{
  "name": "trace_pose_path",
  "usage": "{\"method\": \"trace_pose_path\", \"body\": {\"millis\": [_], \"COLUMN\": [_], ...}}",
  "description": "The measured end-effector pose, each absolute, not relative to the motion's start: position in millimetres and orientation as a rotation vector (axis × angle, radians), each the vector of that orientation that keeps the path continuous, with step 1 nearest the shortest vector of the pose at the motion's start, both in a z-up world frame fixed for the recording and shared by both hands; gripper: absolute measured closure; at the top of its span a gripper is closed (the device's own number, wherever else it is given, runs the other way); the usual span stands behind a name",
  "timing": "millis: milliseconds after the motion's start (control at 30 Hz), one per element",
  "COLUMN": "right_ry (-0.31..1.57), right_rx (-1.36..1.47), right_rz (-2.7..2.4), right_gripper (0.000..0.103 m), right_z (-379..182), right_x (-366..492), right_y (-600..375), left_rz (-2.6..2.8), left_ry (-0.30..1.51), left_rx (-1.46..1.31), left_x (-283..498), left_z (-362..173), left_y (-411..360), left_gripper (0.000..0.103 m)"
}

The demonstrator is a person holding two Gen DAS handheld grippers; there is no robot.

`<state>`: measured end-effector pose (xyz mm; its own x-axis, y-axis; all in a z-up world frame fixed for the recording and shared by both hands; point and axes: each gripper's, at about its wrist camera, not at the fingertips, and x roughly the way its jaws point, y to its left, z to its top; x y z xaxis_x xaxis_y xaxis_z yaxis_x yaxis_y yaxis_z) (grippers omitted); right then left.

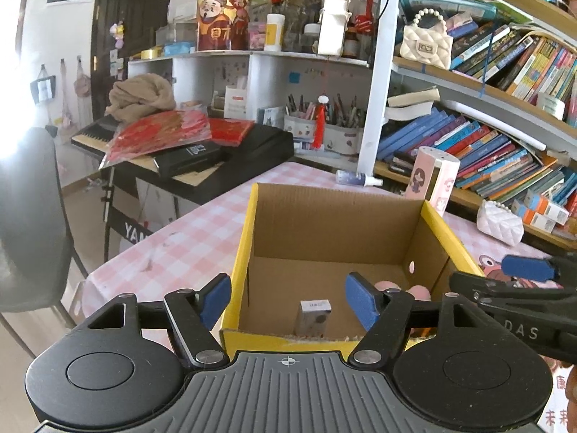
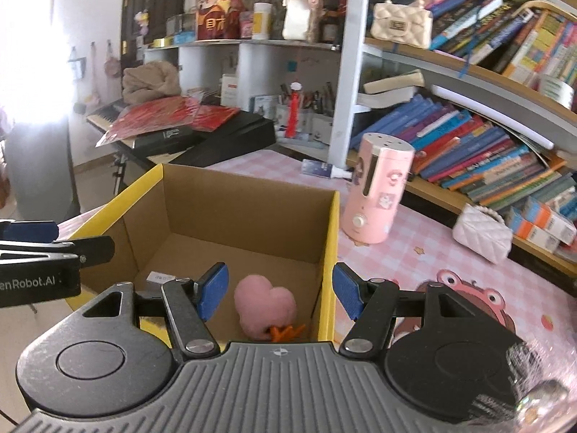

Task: Organize objects
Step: 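Lift both tools out of the yellow box and pull back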

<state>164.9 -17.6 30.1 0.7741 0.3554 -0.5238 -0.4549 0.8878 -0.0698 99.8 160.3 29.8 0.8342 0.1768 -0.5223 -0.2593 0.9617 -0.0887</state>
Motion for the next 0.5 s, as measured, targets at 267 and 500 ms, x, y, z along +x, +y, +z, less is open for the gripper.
{"method": "trace_pose_path", "body": {"millis": [267, 500], "right_ry": [0.562, 0.613], "right_rx": [-0.186, -0.184], "right_rz": [0.38, 0.355], "right_gripper": [0.034, 0.033], "right_z": [23.7, 13.3], "right_x": [129.3, 102.0], "right_y": [-22.6, -19.7], "left_rz": [0.21, 0.196], "left_ry": [0.543, 0.573], "left_rx": [-0.164, -0.149], "left_x": [76.5, 51.1], "left_z": [23.9, 17.1], "left_y": [161.4, 161.6], "left_gripper": [0.026, 0.021]}}
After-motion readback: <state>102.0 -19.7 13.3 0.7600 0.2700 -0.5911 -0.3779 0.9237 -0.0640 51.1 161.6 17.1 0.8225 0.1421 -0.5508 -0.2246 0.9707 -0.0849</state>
